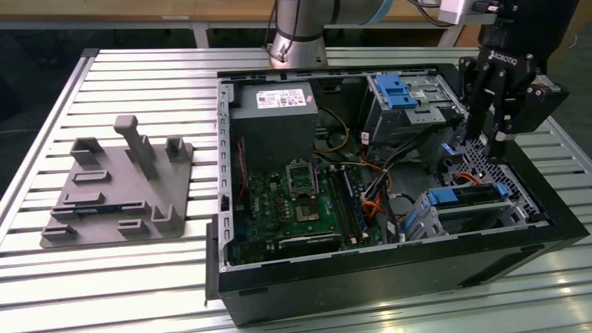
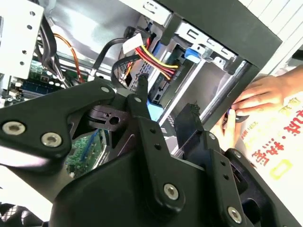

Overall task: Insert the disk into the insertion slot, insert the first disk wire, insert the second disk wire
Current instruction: 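Insert the second disk wire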

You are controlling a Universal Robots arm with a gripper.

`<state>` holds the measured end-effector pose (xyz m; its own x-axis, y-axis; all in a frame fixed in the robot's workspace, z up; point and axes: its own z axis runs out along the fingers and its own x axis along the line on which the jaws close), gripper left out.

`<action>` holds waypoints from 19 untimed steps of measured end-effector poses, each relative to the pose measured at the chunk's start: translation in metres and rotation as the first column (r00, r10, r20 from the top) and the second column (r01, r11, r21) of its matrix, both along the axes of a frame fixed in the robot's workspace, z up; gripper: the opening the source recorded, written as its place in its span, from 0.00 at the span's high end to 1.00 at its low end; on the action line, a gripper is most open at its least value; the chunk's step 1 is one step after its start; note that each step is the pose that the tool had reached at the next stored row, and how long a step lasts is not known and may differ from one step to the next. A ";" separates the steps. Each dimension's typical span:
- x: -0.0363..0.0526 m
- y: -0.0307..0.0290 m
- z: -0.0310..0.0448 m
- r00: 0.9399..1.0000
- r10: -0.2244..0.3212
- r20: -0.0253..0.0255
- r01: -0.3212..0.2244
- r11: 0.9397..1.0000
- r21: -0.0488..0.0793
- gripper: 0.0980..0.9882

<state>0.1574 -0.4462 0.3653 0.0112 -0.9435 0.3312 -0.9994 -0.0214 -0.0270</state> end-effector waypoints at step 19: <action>-0.0225 0.0173 -0.0096 0.999 0.054 -0.002 -0.054 0.995 -0.086 0.55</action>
